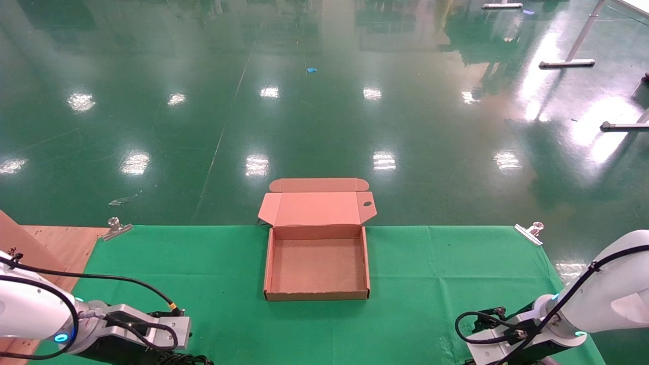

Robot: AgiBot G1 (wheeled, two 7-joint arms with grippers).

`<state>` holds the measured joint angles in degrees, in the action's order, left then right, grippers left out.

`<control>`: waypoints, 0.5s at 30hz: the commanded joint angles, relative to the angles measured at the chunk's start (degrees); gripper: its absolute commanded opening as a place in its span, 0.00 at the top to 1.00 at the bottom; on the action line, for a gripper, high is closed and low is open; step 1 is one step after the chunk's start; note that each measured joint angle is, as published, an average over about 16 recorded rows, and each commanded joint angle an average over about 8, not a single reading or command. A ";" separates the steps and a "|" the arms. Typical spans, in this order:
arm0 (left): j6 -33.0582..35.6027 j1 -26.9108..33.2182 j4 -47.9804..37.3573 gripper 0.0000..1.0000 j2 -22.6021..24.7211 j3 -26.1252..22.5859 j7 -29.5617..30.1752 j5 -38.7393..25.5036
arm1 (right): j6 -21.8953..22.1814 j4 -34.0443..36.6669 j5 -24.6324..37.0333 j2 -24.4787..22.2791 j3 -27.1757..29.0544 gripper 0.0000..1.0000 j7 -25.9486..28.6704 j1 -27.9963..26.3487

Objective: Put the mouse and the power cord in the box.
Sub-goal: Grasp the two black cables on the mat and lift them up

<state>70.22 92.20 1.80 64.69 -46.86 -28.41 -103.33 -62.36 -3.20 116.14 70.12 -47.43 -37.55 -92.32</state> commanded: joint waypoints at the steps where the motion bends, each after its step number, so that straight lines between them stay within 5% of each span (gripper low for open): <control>1: -0.17 -0.14 -0.35 1.00 0.01 0.05 -0.30 0.08 | 0.23 0.51 -0.09 0.20 0.07 1.00 -0.30 -0.05; 15: -1.18 -0.18 -1.36 1.00 -0.18 0.16 -0.91 0.22 | 0.09 2.23 -0.71 0.54 0.49 1.00 -1.73 -0.23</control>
<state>69.07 92.00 0.47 64.51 -46.73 -29.33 -103.15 -62.25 -1.00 115.44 70.63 -46.95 -39.22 -92.58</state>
